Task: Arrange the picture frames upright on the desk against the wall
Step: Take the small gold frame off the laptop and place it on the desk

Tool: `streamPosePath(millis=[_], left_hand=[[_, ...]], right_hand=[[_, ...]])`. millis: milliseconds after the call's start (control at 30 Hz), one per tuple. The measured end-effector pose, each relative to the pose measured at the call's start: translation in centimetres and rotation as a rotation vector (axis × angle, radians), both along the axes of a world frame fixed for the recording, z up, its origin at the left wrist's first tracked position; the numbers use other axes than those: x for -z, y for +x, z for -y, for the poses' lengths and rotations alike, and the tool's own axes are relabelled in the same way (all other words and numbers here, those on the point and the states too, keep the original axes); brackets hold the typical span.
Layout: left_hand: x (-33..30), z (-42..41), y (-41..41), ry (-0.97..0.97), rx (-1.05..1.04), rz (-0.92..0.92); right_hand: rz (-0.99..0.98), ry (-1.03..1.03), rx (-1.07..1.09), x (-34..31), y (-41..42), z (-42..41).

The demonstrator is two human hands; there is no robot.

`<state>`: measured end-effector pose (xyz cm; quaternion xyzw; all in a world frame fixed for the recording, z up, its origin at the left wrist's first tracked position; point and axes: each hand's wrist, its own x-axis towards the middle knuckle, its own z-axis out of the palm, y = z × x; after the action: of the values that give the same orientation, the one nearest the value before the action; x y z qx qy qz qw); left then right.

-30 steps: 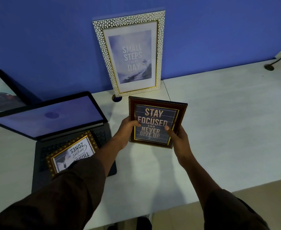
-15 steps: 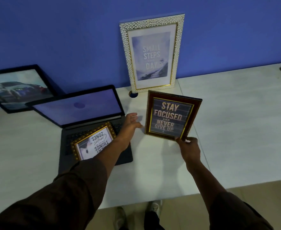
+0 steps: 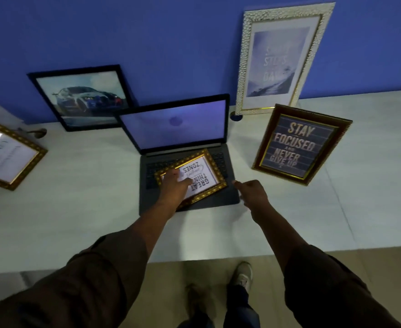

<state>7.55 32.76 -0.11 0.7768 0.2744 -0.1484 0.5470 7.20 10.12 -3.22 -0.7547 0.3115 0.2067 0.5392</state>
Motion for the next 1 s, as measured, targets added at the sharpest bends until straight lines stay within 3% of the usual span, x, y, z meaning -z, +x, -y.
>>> streamPosePath(millis=[133,367,433,533,667,800,900,1000], left_hand=[[2.1,-4.7,-1.1,0.058,-0.055,-0.064],[2.9,-5.9,-1.4,-0.057,-0.176,-0.129],[3.3,-6.2,-1.1,-0.101,-0.216,-0.142],[3.6,-7.1,-0.9,-0.123,-0.276,-0.17],[2.0,-9.0,-1.3,-0.037,-0.341,-0.165],[-1.3,-11.6,-1.2,0.241,-0.364,-0.019],[-5.1,-13.1,-1.2,0.458,-0.27,0.187],[-9.2,-14.4,-1.3,0.544,-0.123,0.388]], right_hand=[[0.069,-0.141,-0.152,-0.9,1.2,-3.9],[0.101,-0.219,-0.297,0.7,3.5,-6.4],[0.093,-0.152,-0.292,1.2,4.0,-6.3],[0.062,0.144,-0.254,0.8,4.5,-6.0],[0.136,0.265,-0.409,-1.6,5.7,-6.3],[0.184,0.271,-0.648,-5.3,8.0,-8.3],[0.245,0.272,-0.842,-8.8,9.7,-11.1],[0.305,0.23,-1.021,-11.8,10.7,-14.7]])
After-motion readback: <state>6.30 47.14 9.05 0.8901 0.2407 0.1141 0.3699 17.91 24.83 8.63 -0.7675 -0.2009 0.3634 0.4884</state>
